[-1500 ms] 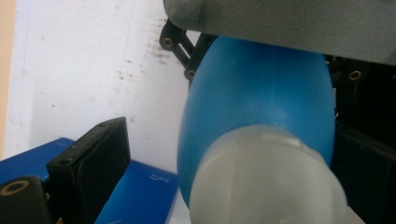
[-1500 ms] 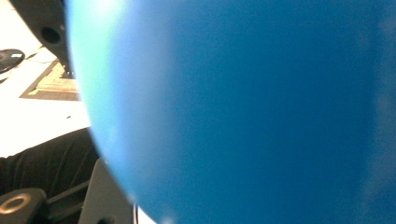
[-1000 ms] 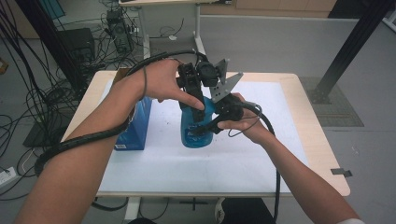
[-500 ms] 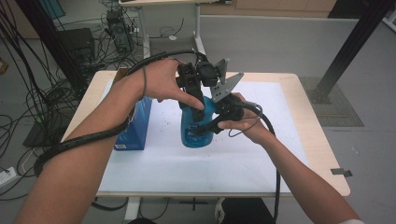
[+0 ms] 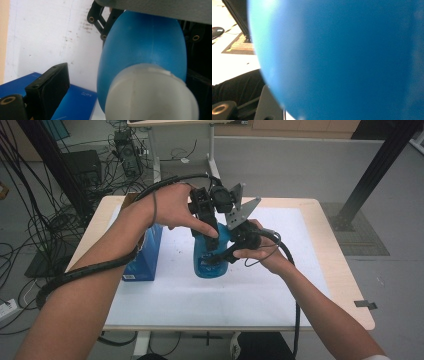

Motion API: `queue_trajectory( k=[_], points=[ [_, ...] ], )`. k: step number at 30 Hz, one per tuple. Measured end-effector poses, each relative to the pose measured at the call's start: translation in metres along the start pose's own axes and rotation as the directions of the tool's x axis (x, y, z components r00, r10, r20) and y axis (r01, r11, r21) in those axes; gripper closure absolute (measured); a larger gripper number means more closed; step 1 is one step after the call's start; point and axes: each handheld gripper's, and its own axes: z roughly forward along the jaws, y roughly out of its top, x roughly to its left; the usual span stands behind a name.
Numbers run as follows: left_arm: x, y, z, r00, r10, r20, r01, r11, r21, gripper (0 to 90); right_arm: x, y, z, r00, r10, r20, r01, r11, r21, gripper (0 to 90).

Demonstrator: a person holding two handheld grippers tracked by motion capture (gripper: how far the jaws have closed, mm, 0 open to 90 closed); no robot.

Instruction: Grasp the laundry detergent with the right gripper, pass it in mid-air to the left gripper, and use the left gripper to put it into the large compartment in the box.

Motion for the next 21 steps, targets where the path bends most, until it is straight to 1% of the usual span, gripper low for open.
queue_trajectory(
  k=[12, 16, 17, 20, 21],
  points=[
    [-0.0001, 0.0009, 0.0001, 1.0, 0.005, 0.001, -0.005, 1.0, 0.0, 6.0, -0.0002, 0.0, -0.0002, 1.0, -0.002, 0.004, 0.002, 1.0, -0.001, 43.4],
    [-0.0002, 0.0013, -0.0006, 1.0, 0.006, -0.002, -0.006, 1.0, 0.001, 6.1, 0.0001, -0.0002, -0.0006, 1.0, 0.008, 0.0, -0.008, 1.0, -0.002, 43.4],
    [-0.0003, 0.0013, -0.0008, 1.0, 0.004, -0.003, -0.004, 1.0, 0.003, 6.1, -0.0011, -0.0005, -0.0007, 1.0, -0.005, 0.008, 0.005, 1.0, 0.002, 43.4],
    [-0.0004, 0.0009, -0.0009, 1.0, 0.002, -0.004, -0.002, 1.0, -0.005, 6.2, -0.0012, -0.0006, -0.0007, 1.0, -0.002, 0.009, 0.002, 1.0, 0.003, 43.4],
    [-0.0004, 0.0008, -0.0011, 1.0, 0.003, -0.005, -0.003, 1.0, -0.004, 6.2, -0.0002, -0.0004, -0.0006, 0.9999, 0.012, 0.0, -0.012, 1.0, -0.001, 43.5]
  ],
)
